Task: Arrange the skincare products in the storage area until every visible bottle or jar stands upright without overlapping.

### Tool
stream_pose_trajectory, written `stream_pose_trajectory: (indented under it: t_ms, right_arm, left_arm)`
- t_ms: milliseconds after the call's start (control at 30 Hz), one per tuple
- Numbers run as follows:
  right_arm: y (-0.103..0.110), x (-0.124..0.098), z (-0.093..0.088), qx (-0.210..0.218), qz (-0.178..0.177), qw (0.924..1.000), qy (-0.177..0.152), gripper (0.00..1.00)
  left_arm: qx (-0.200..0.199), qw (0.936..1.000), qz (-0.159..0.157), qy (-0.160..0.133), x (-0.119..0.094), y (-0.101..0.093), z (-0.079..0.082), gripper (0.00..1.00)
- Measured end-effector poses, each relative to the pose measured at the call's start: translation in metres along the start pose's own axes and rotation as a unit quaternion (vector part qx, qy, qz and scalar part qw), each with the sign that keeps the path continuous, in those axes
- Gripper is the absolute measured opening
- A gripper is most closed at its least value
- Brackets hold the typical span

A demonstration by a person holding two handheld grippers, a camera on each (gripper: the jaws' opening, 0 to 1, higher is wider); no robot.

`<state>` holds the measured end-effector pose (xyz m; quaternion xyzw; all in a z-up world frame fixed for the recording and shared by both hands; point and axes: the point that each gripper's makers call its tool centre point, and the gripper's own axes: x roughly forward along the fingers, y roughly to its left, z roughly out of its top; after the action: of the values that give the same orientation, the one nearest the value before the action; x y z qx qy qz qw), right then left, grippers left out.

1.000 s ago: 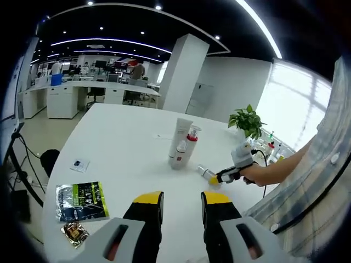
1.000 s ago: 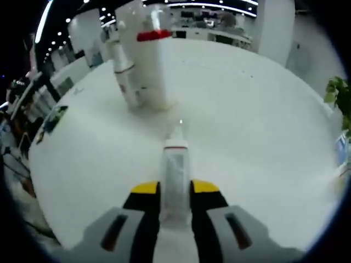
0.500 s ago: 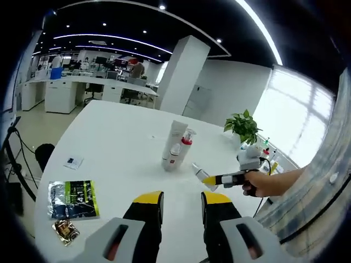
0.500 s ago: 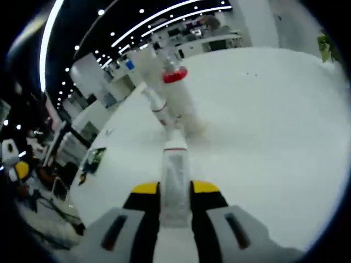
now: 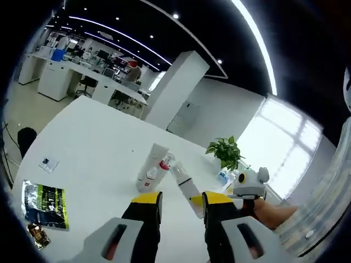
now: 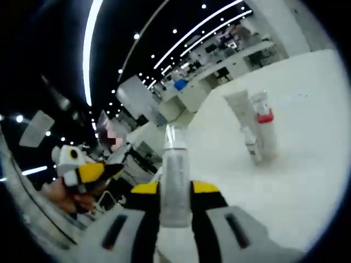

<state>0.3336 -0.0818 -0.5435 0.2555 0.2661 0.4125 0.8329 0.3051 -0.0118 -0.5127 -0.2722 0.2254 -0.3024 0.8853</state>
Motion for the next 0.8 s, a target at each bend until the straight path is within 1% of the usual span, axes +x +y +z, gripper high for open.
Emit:
stream_pose_trajectory:
  t_ms: [100, 133, 167, 233, 367, 400, 433, 467, 500, 533, 567, 633, 667, 700, 733, 800]
  right_arm:
    - [0.020, -0.002, 0.014, 0.028, 0.033, 0.9987, -0.027, 0.19]
    - [0.025, -0.003, 0.018, 0.028, 0.043, 0.9981, -0.036, 0.19]
    - [0.035, -0.005, 0.025, 0.030, 0.061, 0.9962, -0.054, 0.19]
    - [0.050, -0.008, 0.033, 0.039, 0.094, 0.9922, -0.072, 0.19]
    - [0.065, -0.011, 0.033, 0.042, 0.123, 0.9895, -0.064, 0.19]
    - [0.072, -0.012, 0.034, 0.042, 0.136, 0.9875, -0.069, 0.19]
    - [0.078, -0.014, 0.034, 0.047, 0.151, 0.9850, -0.070, 0.19]
    - [0.081, -0.015, 0.033, 0.049, 0.160, 0.9836, -0.067, 0.19]
    - [0.086, -0.016, 0.032, 0.046, 0.169, 0.9824, -0.063, 0.19]
    - [0.088, -0.016, 0.031, 0.045, 0.173, 0.9819, -0.062, 0.19]
    - [0.094, -0.017, 0.029, 0.042, 0.184, 0.9803, -0.059, 0.19]
    - [0.103, -0.019, 0.027, 0.046, 0.203, 0.9765, -0.054, 0.19]
    - [0.104, -0.019, 0.027, 0.044, 0.205, 0.9762, -0.054, 0.19]
    - [0.108, -0.019, 0.024, 0.036, 0.212, 0.9753, -0.050, 0.19]
    - [0.110, -0.020, 0.023, 0.035, 0.218, 0.9741, -0.048, 0.19]
    - [0.115, -0.020, 0.020, 0.035, 0.232, 0.9713, -0.041, 0.19]
  left_arm:
    - [-0.008, 0.9997, -0.024, -0.003, 0.004, -0.010, 0.005, 0.34]
    - [-0.012, 0.9994, -0.034, -0.006, 0.004, -0.015, 0.007, 0.34]
    - [-0.017, 0.9985, -0.051, -0.010, 0.006, -0.022, 0.009, 0.35]
    - [-0.026, 0.9969, -0.073, -0.018, 0.007, -0.030, 0.012, 0.35]
    - [-0.043, 0.9908, -0.125, -0.029, 0.008, -0.052, 0.019, 0.36]
    - [-0.047, 0.9889, -0.136, -0.035, 0.008, -0.057, 0.023, 0.36]
    - [-0.049, 0.9884, -0.139, -0.038, 0.007, -0.058, 0.024, 0.36]
    - [-0.054, 0.9863, -0.150, -0.042, 0.006, -0.063, 0.028, 0.36]
    - [-0.062, 0.9839, -0.162, -0.041, 0.005, -0.067, 0.030, 0.36]
    - [-0.064, 0.9834, -0.165, -0.040, 0.005, -0.067, 0.030, 0.36]
    - [-0.062, 0.9816, -0.177, -0.034, 0.004, -0.071, 0.028, 0.36]
    - [-0.056, 0.9802, -0.188, -0.023, 0.003, -0.074, 0.025, 0.35]
    - [-0.055, 0.9799, -0.191, -0.021, 0.003, -0.074, 0.024, 0.34]
    - [-0.060, 0.9773, -0.202, -0.020, 0.002, -0.078, 0.025, 0.33]
    - [-0.060, 0.9762, -0.207, -0.017, 0.001, -0.080, 0.025, 0.32]
    - [-0.058, 0.9731, -0.222, -0.022, -0.001, -0.083, 0.027, 0.29]
